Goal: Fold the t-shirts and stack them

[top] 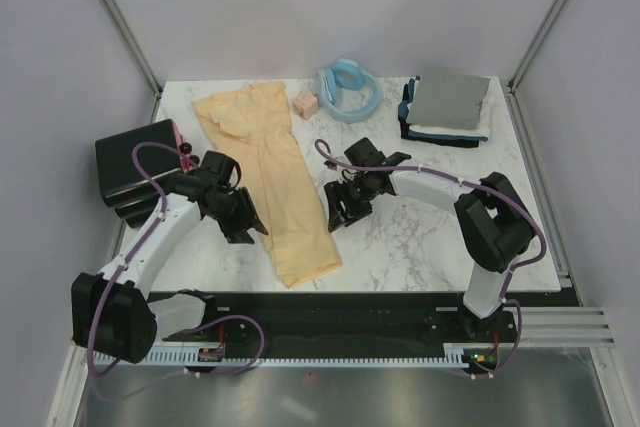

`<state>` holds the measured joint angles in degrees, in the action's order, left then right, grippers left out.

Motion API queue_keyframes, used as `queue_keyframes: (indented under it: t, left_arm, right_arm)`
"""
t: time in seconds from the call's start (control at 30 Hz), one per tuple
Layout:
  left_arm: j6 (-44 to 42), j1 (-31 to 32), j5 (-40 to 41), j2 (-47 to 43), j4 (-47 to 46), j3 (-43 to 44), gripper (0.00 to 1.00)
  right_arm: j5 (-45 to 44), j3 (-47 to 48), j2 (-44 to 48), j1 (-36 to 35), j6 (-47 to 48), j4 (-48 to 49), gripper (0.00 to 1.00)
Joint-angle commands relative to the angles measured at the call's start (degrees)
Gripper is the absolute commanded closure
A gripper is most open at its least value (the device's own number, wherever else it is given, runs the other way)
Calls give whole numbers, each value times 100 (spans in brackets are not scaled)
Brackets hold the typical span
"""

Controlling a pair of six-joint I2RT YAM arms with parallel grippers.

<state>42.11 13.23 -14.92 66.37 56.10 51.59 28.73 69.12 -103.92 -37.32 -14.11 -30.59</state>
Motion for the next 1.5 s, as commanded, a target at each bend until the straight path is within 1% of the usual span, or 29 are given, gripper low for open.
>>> queue_keyframes:
  t: [0.0,0.07,0.13,0.33,0.5,0.7,0.9,1.3,1.4,1.43,1.47]
  left_arm:
    - [455,696,410,647,156,202,51]
    - [605,856,525,798,86,185,51]
    - [772,918,455,1009,-45,123,51]
    - [738,1093,420,1405,-239,-70,52]
    - [711,1225,104,1405,-582,-457,52]
    - [896,1489,-37,1396,-802,-694,52]
    - [1028,1673,-99,1388,-933,-844,53]
    - [1150,1779,-125,1458,-1153,-1107,54]
    - [1177,1797,-134,1458,-1250,-1186,55]
    - [1186,1797,-134,1458,-1259,-1230,60]
    - [1203,1814,-134,1432,-1294,-1248,63]
  right_arm:
    - [352,-48,486,-21,-153,220,38]
    - [414,-39,592,-64,-197,203,38]
    - [397,-30,627,-100,-215,132,38]
    - [256,-162,794,-161,-197,18,37]
    - [142,-180,733,-153,-197,9,37]
    - [19,-232,645,-153,-136,-17,37]
    - [-69,-250,627,-126,-101,-35,37]
    - [-192,-268,671,-47,-92,-88,37]
    - [-201,-294,689,-21,-83,-96,37]
    - [-201,-285,680,-30,-83,-88,37]
    - [-210,-294,680,-21,-92,-96,37]
